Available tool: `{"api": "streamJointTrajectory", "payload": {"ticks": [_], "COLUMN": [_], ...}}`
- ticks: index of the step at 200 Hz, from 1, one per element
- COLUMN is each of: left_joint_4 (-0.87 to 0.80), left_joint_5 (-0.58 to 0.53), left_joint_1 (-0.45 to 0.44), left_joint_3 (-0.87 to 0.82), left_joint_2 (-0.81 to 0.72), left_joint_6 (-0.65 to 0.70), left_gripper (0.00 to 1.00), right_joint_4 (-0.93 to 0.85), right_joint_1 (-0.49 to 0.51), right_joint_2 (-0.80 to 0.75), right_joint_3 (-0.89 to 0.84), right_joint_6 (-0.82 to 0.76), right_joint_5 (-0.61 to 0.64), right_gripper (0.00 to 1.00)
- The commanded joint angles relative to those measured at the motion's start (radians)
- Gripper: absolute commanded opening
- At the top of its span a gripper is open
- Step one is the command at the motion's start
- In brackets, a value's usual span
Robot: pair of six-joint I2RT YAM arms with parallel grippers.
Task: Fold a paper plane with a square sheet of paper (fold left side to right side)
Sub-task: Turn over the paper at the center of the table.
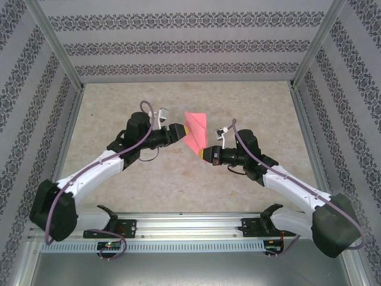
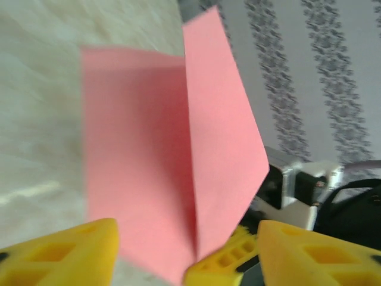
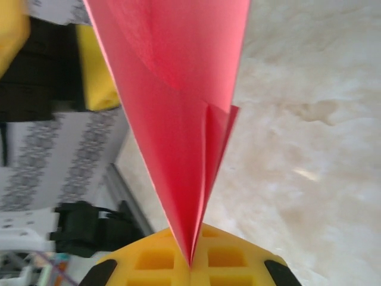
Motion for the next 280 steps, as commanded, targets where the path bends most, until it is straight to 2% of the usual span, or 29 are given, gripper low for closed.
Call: {"api": "streamJointTrajectory", "payload": {"ticks": [1, 29, 54, 78, 111, 142, 160, 181, 205, 220, 244, 262, 280], "left_joint_4": [-0.343, -0.585, -0.651, -0.665, -0.677, -0.681, -0.676, -0.669, -0.666, -0.664, -0.660, -0.638, -0.562], "left_joint_5": [-0.255, -0.577, -0.744, -0.833, -0.895, -0.895, -0.886, -0.872, -0.860, -0.847, -0.817, -0.772, -0.661], "left_joint_1": [0.016, 0.020, 0.024, 0.031, 0.042, 0.048, 0.049, 0.053, 0.055, 0.059, 0.061, 0.066, 0.071], "left_joint_3": [0.076, 0.095, 0.057, 0.009, -0.030, -0.041, -0.043, -0.043, -0.043, -0.041, -0.034, -0.036, -0.054], "left_joint_2": [-0.133, -0.262, -0.356, -0.427, -0.504, -0.524, -0.518, -0.509, -0.498, -0.491, -0.483, -0.466, -0.425], "left_joint_6": [0.191, 0.223, 0.170, 0.115, 0.075, 0.068, 0.072, 0.078, 0.083, 0.087, 0.092, 0.102, 0.120], "left_gripper": [0.71, 0.76, 0.78, 0.80, 0.84, 0.85, 0.85, 0.86, 0.86, 0.86, 0.87, 0.87, 0.86], "right_joint_4": [-0.322, -0.643, -0.858, -1.005, -1.132, -1.161, -1.157, -1.124, -1.091, -1.026, -0.895, -0.825, -0.775], "right_joint_1": [0.061, 0.229, 0.331, 0.404, 0.461, 0.486, 0.496, 0.509, 0.523, 0.526, 0.528, 0.527, 0.512], "right_joint_2": [-0.008, 0.096, 0.241, 0.385, 0.594, 0.809, 0.929, 1.000, 1.024, 0.984, 0.828, 0.678, 0.527], "right_joint_3": [0.109, 0.277, 0.406, 0.517, 0.640, 0.744, 0.799, 0.832, 0.841, 0.798, 0.673, 0.580, 0.497], "right_joint_6": [-0.198, -0.259, -0.189, -0.133, -0.116, -0.164, -0.198, -0.227, -0.244, -0.267, -0.274, -0.275, -0.261], "right_joint_5": [0.265, 0.795, 1.142, 1.357, 1.526, 1.543, 1.515, 1.458, 1.369, 1.247, 1.080, 0.999, 0.963], "right_gripper": [0.01, 0.01, 0.02, 0.02, 0.04, 0.05, 0.05, 0.07, 0.26, 0.43, 0.61, 0.71, 0.77]}}
